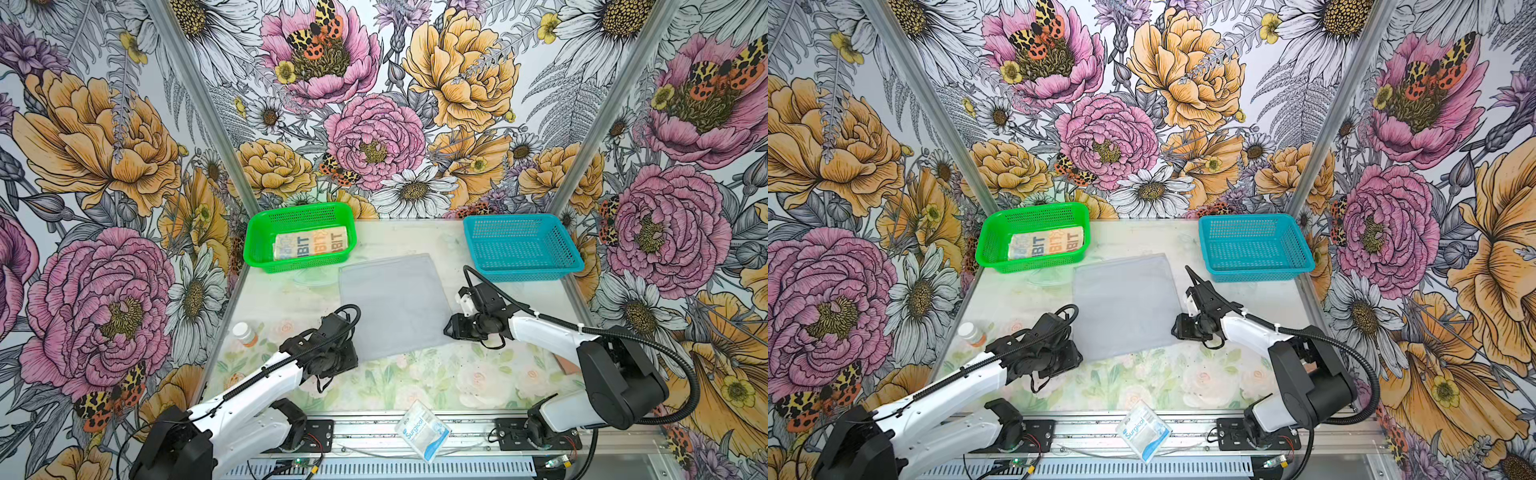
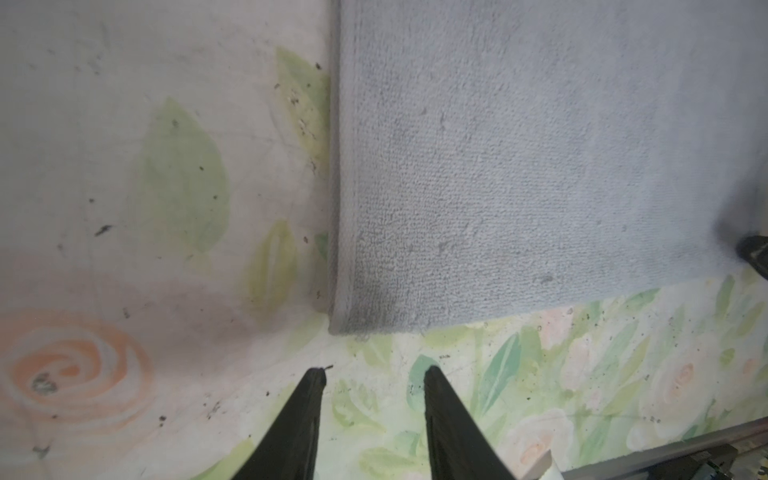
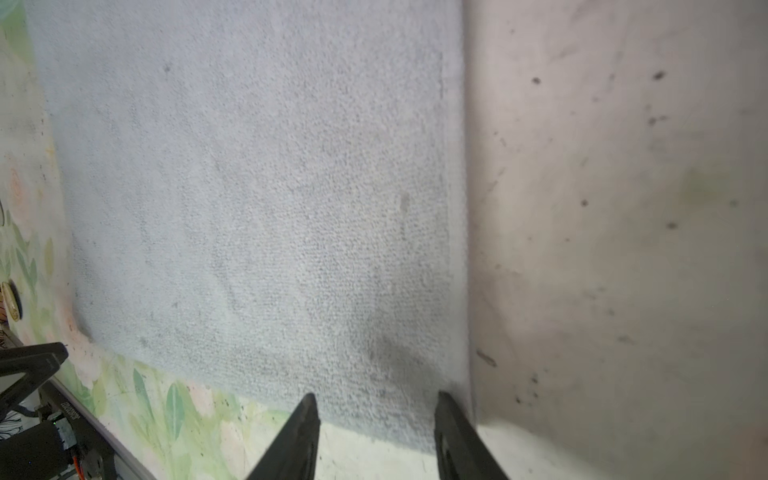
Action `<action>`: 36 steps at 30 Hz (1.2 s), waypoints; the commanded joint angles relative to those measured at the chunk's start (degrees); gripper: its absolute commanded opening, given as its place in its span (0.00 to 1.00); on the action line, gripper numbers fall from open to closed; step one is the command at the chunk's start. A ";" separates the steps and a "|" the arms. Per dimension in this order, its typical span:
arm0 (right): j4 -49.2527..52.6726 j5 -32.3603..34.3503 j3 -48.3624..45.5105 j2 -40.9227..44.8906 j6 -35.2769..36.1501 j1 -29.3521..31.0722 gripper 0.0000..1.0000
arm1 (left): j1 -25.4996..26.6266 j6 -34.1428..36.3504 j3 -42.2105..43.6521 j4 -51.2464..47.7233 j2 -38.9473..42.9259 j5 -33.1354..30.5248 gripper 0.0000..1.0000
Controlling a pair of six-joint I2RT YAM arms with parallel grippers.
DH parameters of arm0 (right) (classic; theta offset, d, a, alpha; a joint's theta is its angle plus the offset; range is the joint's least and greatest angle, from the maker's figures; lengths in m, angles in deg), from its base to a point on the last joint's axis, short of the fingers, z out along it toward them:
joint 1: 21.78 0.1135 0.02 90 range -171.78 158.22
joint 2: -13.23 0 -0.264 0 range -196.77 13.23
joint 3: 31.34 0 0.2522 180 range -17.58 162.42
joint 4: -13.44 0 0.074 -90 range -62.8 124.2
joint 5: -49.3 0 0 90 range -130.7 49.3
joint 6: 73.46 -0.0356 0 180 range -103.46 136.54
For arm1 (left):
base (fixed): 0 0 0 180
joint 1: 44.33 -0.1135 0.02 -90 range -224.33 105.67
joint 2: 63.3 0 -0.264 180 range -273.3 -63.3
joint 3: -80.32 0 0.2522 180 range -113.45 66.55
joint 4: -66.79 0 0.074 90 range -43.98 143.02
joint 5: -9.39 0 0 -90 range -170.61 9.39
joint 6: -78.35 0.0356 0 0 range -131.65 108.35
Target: Fold and stack the towels
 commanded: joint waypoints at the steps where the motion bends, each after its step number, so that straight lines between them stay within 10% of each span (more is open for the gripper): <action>1: 1.52 1.11 -1.91 2.84 0.46 -1.67 0.47 | -0.59 1.04 -0.41 -0.73 -0.34 -0.40 0.45; 21: 1.72 0.26 -1.40 -1.74 2.84 -3.23 0.35 | -4.67 0.46 4.82 12.30 -6.34 4.23 0.45; 29: 1.80 -1.24 -1.12 -1.13 2.90 -3.23 0.00 | -4.22 0.46 4.56 12.30 -7.31 4.10 0.16; 36: 3.50 -4.86 -4.25 4.53 2.77 -3.20 0.00 | -0.50 -1.26 3.66 6.74 -2.88 5.02 0.00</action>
